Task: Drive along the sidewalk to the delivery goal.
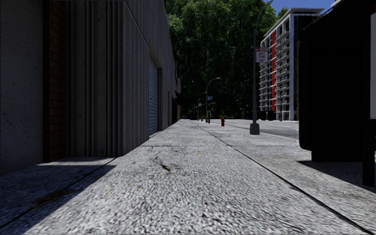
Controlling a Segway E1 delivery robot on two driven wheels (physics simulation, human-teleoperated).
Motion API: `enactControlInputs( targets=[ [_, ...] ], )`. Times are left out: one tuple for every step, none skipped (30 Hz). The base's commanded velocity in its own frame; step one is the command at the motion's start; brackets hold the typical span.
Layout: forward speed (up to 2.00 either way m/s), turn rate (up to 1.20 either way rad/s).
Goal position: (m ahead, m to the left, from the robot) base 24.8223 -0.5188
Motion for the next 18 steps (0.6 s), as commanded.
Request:
enactControlInputs(
  targets=[
    [2.00,0.00],
    [2.00,0.00],
    [2.00,0.00],
    [2.00,0.00],
    [2.00,0.00],
    [2.00,0.00],
    [2.00,0.00],
    [2.00,0.00],
    [2.00,0.00],
    [2.00,0.00],
    [2.00,0.00],
    [2.00,0.00],
    [2.00,0.00],
    [2.00,0.00],
    [2.00,0.00],
    [2.00,0.00],
    [2.00,0.00],
    [2.00,0.00]
  ],
)
